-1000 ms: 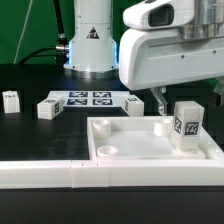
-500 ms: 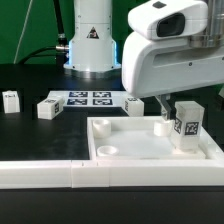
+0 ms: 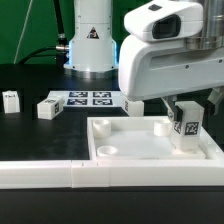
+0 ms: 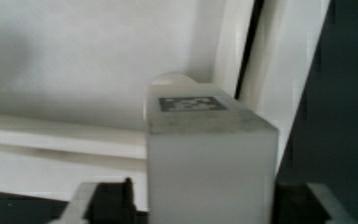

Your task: Assemble one leg

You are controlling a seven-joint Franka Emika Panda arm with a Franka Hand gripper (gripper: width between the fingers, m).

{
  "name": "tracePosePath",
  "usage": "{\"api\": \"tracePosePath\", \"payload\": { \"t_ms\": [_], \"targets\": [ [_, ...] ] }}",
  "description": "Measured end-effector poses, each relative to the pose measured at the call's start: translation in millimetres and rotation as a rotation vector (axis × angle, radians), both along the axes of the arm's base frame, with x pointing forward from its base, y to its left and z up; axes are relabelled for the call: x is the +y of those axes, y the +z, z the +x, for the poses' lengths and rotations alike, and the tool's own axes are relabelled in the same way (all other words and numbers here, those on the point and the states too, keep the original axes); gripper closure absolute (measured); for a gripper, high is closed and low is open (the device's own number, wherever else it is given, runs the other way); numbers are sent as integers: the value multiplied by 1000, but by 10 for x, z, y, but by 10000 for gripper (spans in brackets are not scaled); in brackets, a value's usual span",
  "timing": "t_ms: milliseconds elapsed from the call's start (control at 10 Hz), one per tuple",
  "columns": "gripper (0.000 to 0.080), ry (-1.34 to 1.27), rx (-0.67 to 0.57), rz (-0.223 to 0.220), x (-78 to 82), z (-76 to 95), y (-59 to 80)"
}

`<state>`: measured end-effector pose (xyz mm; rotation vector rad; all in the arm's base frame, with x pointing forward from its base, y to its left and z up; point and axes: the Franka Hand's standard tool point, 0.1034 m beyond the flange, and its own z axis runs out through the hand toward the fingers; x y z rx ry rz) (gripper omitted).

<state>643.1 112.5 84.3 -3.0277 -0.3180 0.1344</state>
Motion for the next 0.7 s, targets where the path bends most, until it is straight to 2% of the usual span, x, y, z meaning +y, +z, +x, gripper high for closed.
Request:
{"api": "tracePosePath", "payload": {
  "t_ms": [500, 700],
  "targets": [
    [508, -56, 1, -2, -5, 5, 2],
    [508, -306, -7, -21, 18, -21, -5]
  ]
}}
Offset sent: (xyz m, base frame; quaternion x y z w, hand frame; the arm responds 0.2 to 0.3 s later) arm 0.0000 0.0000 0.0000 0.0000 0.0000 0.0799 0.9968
